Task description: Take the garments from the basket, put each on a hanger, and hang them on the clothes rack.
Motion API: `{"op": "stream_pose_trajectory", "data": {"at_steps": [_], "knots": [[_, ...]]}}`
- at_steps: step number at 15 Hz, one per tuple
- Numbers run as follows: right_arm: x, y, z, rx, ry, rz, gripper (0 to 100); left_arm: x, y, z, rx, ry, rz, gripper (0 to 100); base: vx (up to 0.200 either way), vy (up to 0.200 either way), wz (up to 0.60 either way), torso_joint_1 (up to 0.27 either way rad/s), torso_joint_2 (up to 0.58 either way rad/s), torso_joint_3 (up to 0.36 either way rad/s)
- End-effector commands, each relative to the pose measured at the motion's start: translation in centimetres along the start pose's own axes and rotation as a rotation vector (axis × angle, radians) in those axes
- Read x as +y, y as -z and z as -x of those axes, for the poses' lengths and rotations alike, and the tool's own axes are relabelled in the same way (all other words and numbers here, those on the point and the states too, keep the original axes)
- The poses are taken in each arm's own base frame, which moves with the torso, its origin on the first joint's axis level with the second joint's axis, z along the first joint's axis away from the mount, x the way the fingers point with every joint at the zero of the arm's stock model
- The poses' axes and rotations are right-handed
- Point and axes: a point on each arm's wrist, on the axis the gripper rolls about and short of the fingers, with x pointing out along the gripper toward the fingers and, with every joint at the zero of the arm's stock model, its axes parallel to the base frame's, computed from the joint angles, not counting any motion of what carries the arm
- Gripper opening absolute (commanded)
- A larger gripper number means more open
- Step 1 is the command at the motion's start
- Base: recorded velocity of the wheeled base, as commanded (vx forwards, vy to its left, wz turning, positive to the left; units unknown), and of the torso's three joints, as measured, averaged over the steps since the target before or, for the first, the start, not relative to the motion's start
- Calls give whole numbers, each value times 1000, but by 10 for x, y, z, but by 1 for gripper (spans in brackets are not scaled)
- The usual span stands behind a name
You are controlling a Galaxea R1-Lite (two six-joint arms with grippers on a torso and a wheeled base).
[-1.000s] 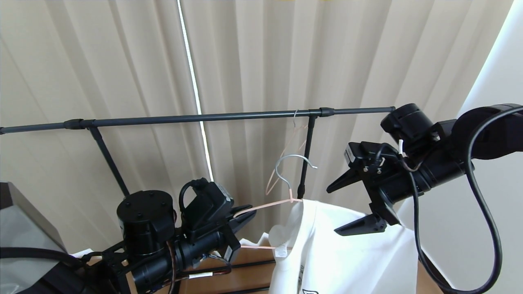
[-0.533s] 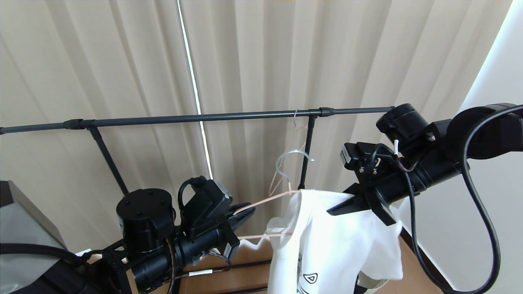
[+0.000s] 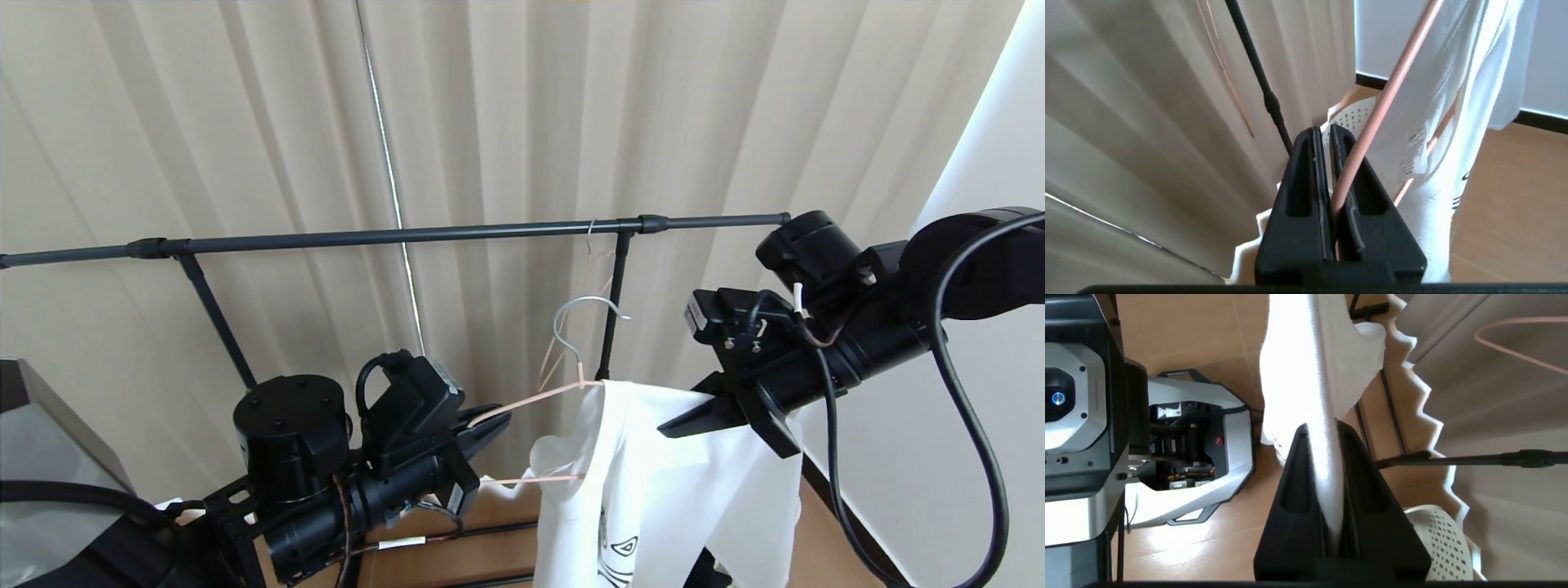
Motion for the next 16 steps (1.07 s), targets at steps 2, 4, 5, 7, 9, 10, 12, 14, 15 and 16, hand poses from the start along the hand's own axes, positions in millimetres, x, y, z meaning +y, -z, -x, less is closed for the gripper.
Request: {"op": "stream_pose_trajectory", "data": {"at_steps": [2, 4, 5, 7, 9, 10, 12, 14, 15, 16], "knots": [[3, -1, 5, -6, 6, 6, 0, 1, -1, 0, -15, -6, -3, 0, 0, 0, 0, 0, 0, 0], [6, -3, 7, -8, 5, 7, 0, 0, 1, -1, -26, -8, -6, 0, 0, 0, 0, 0, 0, 0], [7, -2, 8, -7, 5, 6, 0, 0, 1, -1, -31, -9, -7, 100, 0, 0, 0, 0, 0, 0], [13, -1, 11, -6, 3, 6, 0, 1, 1, -2, -44, -11, -10, 100, 0, 0, 0, 0, 0, 0], [16, 0, 12, -3, 2, 4, 0, 1, -1, -1, -69, -7, -15, 100, 0, 0, 0, 0, 0, 0], [18, 1, 14, -3, 3, 3, 0, 1, -1, 3, -83, 11, -15, 100, 0, 0, 0, 0, 0, 0], [20, 2, 20, -9, 18, 4, 0, 4, 2, 12, -111, 16, -21, 100, 0, 0, 0, 0, 0, 0], [19, 3, 28, -10, 58, 3, 0, 11, 7, 22, -103, -10, -11, 100, 0, 0, 0, 0, 0, 0], [18, 2, 32, 3, 89, 6, 0, 17, 5, 28, -111, -37, -8, 100, 0, 0, 0, 0, 0, 0], [20, 1, 40, 45, 169, 23, 0, 26, -1, 39, -132, -80, 31, 100, 0, 0, 0, 0, 0, 0]]}}
